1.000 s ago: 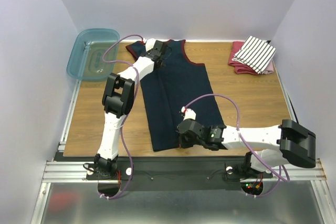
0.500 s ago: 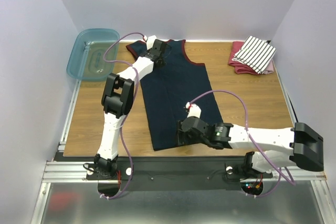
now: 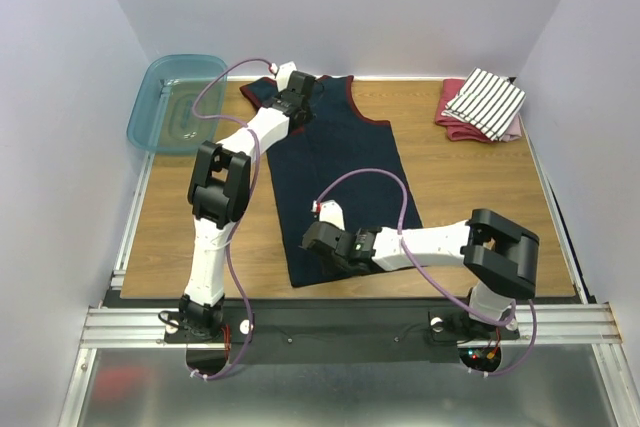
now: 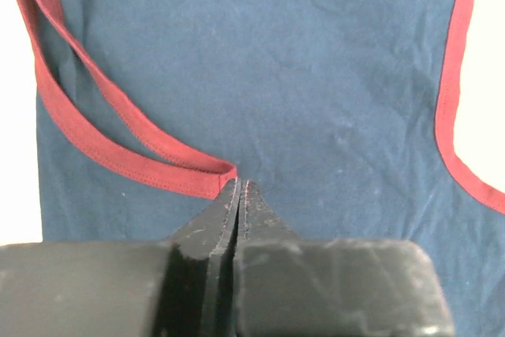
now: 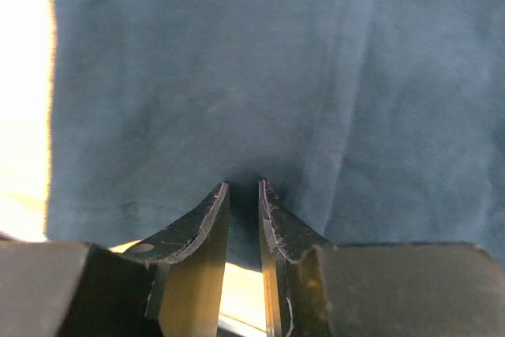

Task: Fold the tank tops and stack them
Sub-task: Fold the tank top

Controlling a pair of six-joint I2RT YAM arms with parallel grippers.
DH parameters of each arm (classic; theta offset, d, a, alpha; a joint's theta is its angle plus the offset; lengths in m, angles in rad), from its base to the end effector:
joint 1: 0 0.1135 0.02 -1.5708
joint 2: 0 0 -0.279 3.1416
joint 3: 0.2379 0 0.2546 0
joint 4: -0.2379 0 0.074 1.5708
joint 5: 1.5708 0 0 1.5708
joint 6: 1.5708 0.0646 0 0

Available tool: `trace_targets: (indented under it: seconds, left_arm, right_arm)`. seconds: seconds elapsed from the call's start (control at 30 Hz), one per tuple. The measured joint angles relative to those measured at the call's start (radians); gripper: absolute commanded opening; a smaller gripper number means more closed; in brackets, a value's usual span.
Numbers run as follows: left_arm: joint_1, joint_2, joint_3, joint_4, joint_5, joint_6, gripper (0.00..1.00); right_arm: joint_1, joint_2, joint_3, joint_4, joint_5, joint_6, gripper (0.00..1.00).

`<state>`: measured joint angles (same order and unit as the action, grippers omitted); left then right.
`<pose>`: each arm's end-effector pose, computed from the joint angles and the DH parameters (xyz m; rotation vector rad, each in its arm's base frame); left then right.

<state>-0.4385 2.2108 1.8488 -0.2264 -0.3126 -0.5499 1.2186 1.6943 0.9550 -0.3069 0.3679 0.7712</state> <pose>0.5082 -0.2164 0.2306 -0.2978 2.1162 -0.2449 0.1408 0.3157 0.1518 -0.4392 2.5018 0.3142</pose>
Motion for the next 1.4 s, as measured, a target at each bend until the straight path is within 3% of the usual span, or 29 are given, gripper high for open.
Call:
trace_targets:
  seconds: [0.27,0.43,0.5,0.6,0.7,0.83,1.0,1.1,1.2,1.3,1.4]
  left_arm:
    - [0.0,0.03,-0.037,0.0,0.014,-0.005,0.03]
    - [0.0,0.051,-0.045,-0.003,0.023,0.003,0.02]
    - [0.002,0.051,-0.051,-0.002,0.025,0.011,0.06]
    - [0.005,0.051,-0.058,0.0,0.032,0.025,0.23]
    - [0.011,0.051,-0.063,0.007,0.051,0.048,0.32]
    - [0.021,0.03,-0.061,0.006,0.078,0.078,0.36]
    - [0.026,-0.05,-0.034,-0.01,0.088,0.085,0.37]
    - [0.025,-0.156,-0.049,-0.002,0.092,0.061,0.37]
    - [-0.008,-0.333,-0.174,0.05,0.08,0.026,0.36]
    - [-0.095,-0.506,-0.334,0.11,0.061,-0.015,0.36]
    - [-0.262,-0.642,-0.528,0.179,0.047,-0.062,0.36]
  right_arm:
    - [0.032,0.065,0.075,0.019,-0.065,-0.008,0.27]
    - [0.053,0.146,0.146,0.122,-0.17,0.006,0.27]
    - [0.055,0.173,0.167,0.16,-0.2,0.015,0.32]
    - [0.056,0.186,0.177,0.189,-0.222,0.02,0.42]
    - [0.059,0.185,0.178,0.207,-0.222,0.015,0.48]
    - [0.051,0.121,0.165,0.204,-0.205,-0.012,0.58]
    - [-0.012,-0.147,0.076,0.203,-0.177,-0.043,0.57]
    - [-0.164,-0.333,0.02,0.203,-0.209,-0.058,0.57]
    - [-0.508,-0.426,-0.003,0.205,-0.304,-0.09,0.57]
    - [-0.831,-0.338,0.018,0.204,-0.429,-0.132,0.57]
    - [-1.023,-0.167,0.065,0.192,-0.536,-0.183,0.58]
